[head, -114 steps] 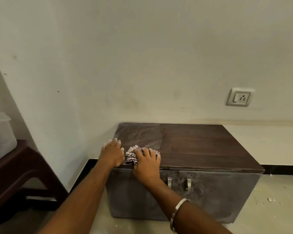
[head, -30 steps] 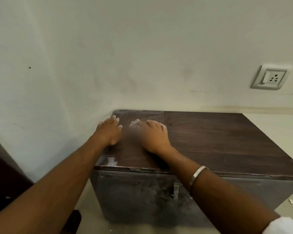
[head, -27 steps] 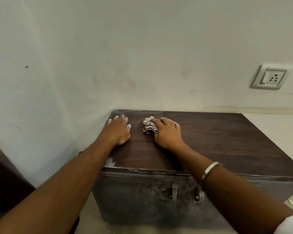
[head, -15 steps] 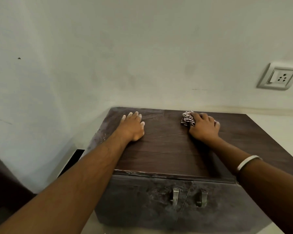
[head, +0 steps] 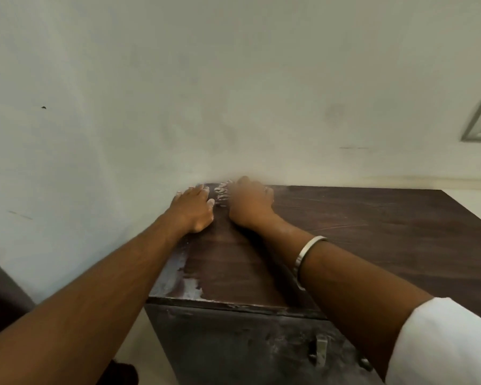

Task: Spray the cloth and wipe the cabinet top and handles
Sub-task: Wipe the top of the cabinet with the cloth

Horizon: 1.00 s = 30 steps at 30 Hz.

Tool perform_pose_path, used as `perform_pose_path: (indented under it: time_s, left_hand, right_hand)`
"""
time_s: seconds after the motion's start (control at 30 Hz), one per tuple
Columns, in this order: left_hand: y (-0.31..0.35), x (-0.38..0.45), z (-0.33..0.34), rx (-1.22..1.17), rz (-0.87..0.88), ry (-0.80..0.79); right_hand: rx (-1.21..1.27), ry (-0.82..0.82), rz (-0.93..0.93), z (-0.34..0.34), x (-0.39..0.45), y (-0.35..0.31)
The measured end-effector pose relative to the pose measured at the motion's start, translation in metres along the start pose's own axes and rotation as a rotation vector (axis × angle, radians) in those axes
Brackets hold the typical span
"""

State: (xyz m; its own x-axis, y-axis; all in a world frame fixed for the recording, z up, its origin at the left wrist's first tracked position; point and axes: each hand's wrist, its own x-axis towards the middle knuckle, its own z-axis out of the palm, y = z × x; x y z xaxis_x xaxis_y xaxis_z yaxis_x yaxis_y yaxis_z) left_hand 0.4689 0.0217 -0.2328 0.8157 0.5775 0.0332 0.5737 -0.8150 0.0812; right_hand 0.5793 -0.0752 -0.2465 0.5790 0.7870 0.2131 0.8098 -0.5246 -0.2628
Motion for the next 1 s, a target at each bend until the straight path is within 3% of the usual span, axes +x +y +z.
perform_pose_path:
  time_s: [0.23, 0.7, 0.87, 1.0]
  left_hand:
    - [0.028, 0.013, -0.003, -0.012, 0.047, -0.001]
    - [0.129, 0.027, 0.011, -0.068, 0.210, -0.059]
    - [0.147, 0.030, 0.019, -0.067, 0.221, -0.095]
    - [0.146, 0.028, 0.026, -0.070, 0.214, -0.105]
  right_hand:
    - [-0.055, 0.047, -0.055, -0.008, 0.004, 0.044]
    - [-0.172, 0.025, 0.433, -0.102, -0.073, 0.285]
    - [-0.147, 0.053, 0.586, -0.113, -0.092, 0.318]
    - [-0.143, 0.074, 0.631, -0.109, -0.088, 0.304]
